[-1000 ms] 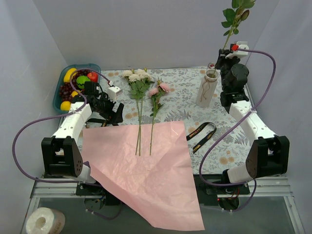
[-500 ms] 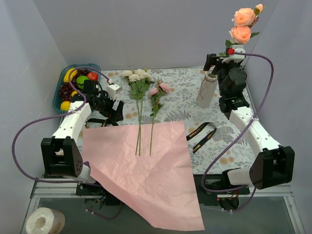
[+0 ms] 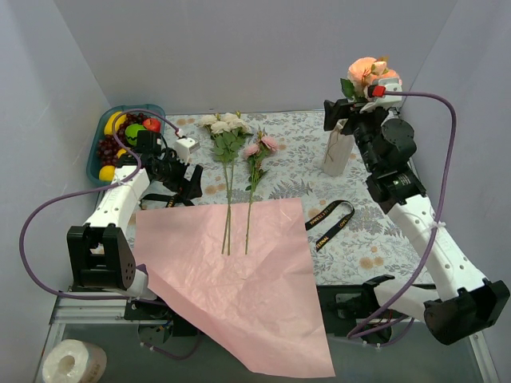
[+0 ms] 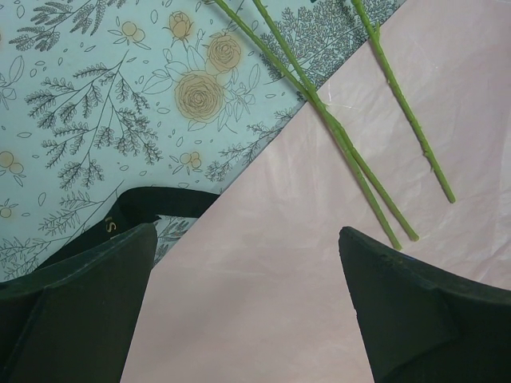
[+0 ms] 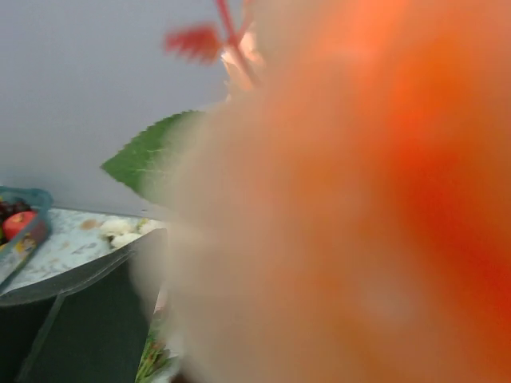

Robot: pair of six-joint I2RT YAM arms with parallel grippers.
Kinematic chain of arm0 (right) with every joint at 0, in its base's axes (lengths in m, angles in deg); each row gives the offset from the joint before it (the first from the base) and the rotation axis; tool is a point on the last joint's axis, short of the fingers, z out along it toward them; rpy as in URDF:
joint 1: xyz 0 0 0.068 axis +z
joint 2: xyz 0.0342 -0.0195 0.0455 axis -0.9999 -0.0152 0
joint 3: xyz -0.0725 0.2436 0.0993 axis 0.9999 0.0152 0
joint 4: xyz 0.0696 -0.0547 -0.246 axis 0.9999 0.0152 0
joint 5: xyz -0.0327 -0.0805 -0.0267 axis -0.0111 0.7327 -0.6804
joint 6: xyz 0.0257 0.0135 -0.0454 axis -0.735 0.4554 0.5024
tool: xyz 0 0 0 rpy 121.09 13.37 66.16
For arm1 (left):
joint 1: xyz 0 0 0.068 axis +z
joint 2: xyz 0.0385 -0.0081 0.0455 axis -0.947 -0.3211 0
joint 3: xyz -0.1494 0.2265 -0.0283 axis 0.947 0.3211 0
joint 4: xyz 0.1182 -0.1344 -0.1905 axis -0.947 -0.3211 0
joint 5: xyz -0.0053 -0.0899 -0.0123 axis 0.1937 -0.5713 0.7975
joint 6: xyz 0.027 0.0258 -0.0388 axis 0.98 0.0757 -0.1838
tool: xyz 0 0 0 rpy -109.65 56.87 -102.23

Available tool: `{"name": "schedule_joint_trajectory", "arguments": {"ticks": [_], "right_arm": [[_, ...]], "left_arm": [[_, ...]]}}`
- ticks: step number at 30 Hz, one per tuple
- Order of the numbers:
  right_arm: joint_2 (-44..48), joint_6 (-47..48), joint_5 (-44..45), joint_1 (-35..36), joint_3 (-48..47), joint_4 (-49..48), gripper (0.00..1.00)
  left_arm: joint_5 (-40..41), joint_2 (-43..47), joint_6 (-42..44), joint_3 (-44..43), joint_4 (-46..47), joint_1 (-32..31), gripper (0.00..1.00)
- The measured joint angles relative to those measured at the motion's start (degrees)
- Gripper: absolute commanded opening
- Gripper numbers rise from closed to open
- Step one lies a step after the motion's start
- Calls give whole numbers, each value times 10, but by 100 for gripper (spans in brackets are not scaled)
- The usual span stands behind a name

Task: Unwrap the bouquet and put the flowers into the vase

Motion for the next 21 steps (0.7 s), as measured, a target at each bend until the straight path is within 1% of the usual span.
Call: {"name": "schedule_joint_trajectory", "arguments": {"ticks": [4, 8, 11, 15, 17, 19, 21], "right_arm": [[31, -25, -20, 19, -8, 51, 93], [56, -58, -17, 21, -3, 104, 93], [84, -77, -11, 21, 12, 143, 96], [120, -88, -14, 21, 10, 178, 97], [120, -89, -20, 21, -29, 214, 98], [100, -97, -28, 21, -108, 272, 98], [85, -111, -45, 21, -163, 306, 97]], "left_arm": [[0, 1, -1, 0, 0, 0, 98], [0, 6, -1, 0, 0, 0, 98], [0, 12, -1, 0, 0, 0, 98], [0, 16, -1, 1, 0, 0, 98], [0, 17, -1, 1, 0, 0, 98], [0, 18, -1, 1, 0, 0, 98], [0, 20, -1, 1, 0, 0, 98]]}}
